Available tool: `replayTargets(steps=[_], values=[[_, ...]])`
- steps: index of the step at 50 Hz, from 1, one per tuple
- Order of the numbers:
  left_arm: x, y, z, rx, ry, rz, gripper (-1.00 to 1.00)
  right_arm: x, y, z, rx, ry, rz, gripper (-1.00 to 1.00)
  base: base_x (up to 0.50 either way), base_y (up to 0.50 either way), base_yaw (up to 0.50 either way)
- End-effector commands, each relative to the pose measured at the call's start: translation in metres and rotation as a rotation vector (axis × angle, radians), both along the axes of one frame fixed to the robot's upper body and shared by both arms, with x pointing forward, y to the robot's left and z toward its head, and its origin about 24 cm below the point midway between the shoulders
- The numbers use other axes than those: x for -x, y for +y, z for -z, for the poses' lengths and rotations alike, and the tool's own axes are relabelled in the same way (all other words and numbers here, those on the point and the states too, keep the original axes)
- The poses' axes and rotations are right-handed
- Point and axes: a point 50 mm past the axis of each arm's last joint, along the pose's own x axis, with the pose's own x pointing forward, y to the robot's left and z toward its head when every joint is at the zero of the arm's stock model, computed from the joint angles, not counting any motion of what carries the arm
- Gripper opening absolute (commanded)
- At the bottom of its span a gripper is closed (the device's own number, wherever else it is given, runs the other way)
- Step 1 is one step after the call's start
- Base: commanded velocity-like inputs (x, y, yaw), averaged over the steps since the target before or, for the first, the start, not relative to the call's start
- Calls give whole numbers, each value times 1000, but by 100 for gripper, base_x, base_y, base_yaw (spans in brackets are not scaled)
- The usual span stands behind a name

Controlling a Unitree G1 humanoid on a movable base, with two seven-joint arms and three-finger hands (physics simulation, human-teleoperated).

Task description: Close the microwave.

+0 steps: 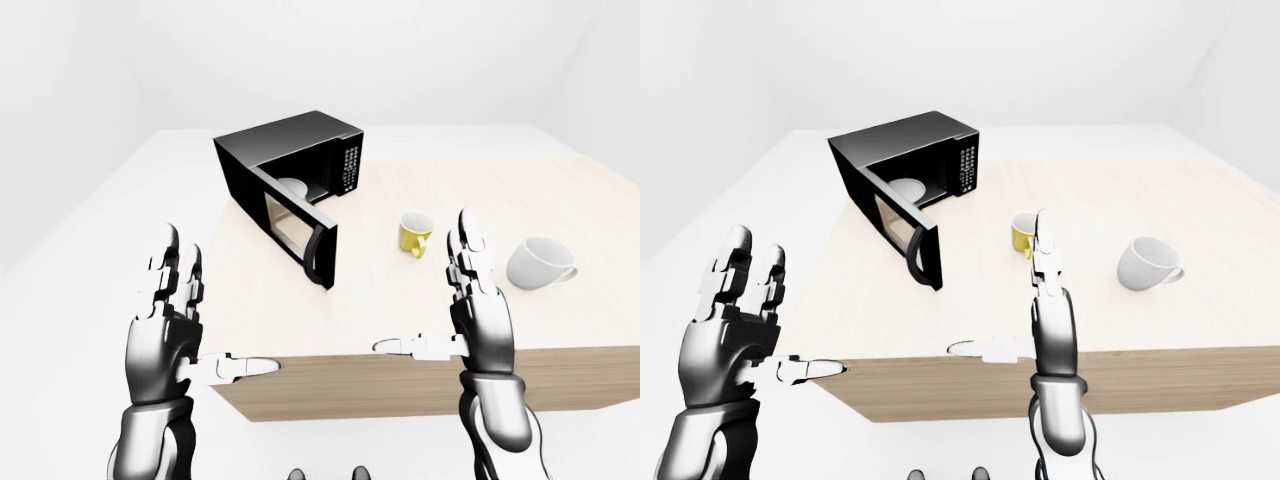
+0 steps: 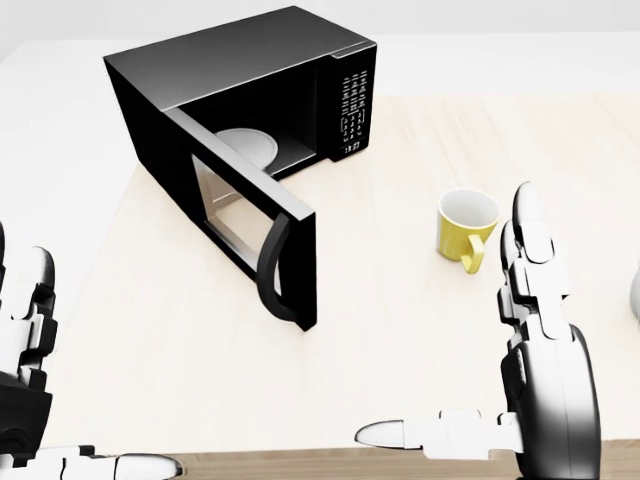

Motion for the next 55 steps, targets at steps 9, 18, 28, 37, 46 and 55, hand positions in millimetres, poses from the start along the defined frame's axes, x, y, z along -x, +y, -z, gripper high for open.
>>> replayTargets(steps=[9,18,28,37,46,55], values=[[-1,0,1,-7,4,1,100,0,1,1,4,3,-1,100,0,50,0],[-2,0,2,-10,12,-8,100,-2,0,1,-31,5,-11,100,0,11,0],[-1,1,1,2,4,-3,100,0,1,0,-9,-2,-5,100,0,0,0],[-1,0,0,-1,1,0,100,-1,2,1,8,4,-5,100,7,44,0],[0,0,1,-4,3,3,100,0,3,1,13,6,-6,100,9,50,0],[-1,-1,2,-12,12,-5,100,-1,1,0,-15,-4,4,100,6,33,0]])
